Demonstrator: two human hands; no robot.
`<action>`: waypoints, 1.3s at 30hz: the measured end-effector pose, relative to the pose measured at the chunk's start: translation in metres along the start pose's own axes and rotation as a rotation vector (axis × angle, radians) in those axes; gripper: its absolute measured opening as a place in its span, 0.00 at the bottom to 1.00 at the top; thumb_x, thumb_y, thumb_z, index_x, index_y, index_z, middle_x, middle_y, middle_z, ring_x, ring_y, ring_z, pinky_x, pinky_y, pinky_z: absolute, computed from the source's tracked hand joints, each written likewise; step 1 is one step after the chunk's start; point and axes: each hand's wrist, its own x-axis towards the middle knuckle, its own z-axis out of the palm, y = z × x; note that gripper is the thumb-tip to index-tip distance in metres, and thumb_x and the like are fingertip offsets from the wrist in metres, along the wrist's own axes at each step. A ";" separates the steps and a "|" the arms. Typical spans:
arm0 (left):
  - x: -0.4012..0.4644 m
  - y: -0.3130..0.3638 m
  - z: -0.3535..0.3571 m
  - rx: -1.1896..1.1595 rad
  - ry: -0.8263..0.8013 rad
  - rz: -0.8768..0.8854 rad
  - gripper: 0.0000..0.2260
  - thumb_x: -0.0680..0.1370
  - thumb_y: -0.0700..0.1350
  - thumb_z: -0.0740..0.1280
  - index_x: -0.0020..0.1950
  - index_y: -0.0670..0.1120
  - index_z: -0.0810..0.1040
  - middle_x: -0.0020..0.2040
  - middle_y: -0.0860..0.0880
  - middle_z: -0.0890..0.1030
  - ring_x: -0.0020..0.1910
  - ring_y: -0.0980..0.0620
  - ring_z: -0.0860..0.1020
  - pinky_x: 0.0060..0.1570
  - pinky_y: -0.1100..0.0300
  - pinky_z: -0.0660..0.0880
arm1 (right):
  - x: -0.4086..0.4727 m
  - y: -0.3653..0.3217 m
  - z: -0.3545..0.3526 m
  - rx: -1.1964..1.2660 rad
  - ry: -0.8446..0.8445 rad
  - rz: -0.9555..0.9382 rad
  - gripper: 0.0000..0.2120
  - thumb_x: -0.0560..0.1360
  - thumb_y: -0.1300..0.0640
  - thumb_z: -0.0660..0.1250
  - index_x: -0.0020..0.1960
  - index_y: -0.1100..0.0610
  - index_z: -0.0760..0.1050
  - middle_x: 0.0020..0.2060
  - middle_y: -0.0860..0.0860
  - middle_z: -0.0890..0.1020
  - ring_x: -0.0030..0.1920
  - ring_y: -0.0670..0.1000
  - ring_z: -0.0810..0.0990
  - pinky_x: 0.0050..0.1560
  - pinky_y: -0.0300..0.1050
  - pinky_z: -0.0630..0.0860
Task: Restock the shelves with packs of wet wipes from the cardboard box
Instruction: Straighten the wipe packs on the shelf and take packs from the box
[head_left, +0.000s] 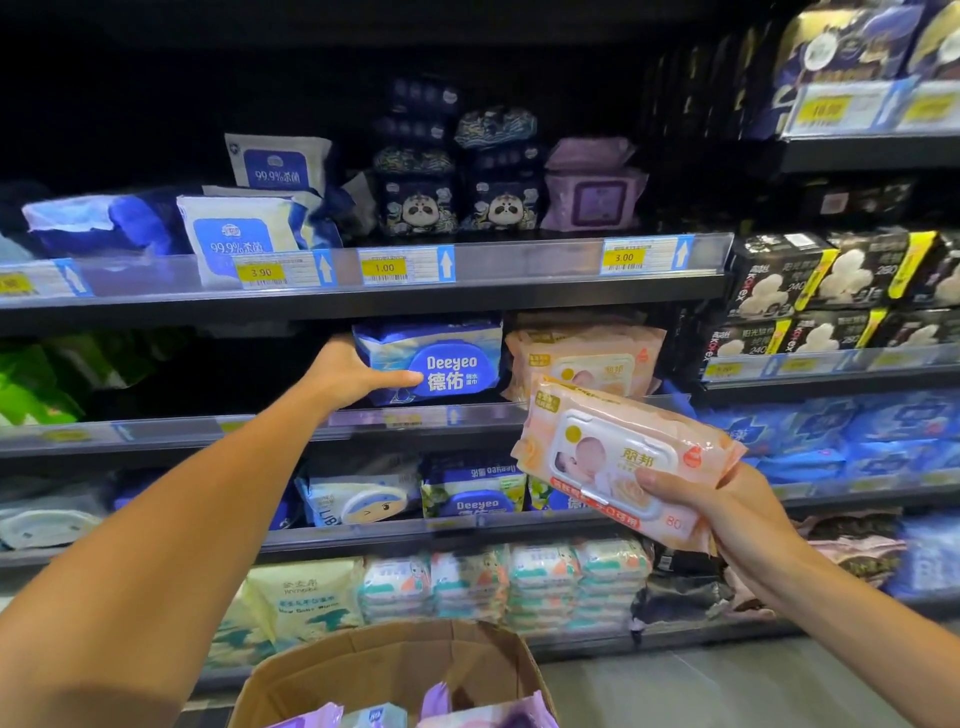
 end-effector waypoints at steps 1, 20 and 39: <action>-0.003 0.000 0.000 0.023 0.005 -0.013 0.21 0.62 0.51 0.83 0.34 0.44 0.72 0.20 0.56 0.74 0.22 0.61 0.74 0.24 0.71 0.67 | 0.000 0.000 0.001 0.009 -0.004 -0.007 0.31 0.60 0.58 0.83 0.61 0.53 0.79 0.51 0.54 0.87 0.51 0.55 0.86 0.42 0.48 0.85; -0.103 0.017 0.046 -0.062 0.287 0.547 0.18 0.74 0.49 0.76 0.61 0.49 0.75 0.54 0.52 0.77 0.53 0.53 0.76 0.54 0.60 0.74 | -0.003 -0.009 0.007 0.025 -0.006 -0.026 0.26 0.65 0.64 0.78 0.62 0.53 0.79 0.51 0.53 0.87 0.52 0.53 0.86 0.49 0.50 0.84; -0.088 0.073 0.121 -0.455 -0.186 0.117 0.29 0.67 0.42 0.81 0.66 0.48 0.74 0.57 0.53 0.83 0.55 0.55 0.82 0.54 0.58 0.80 | 0.046 -0.032 -0.015 -0.193 0.058 -0.292 0.19 0.69 0.64 0.78 0.56 0.50 0.79 0.49 0.49 0.87 0.50 0.48 0.86 0.43 0.41 0.83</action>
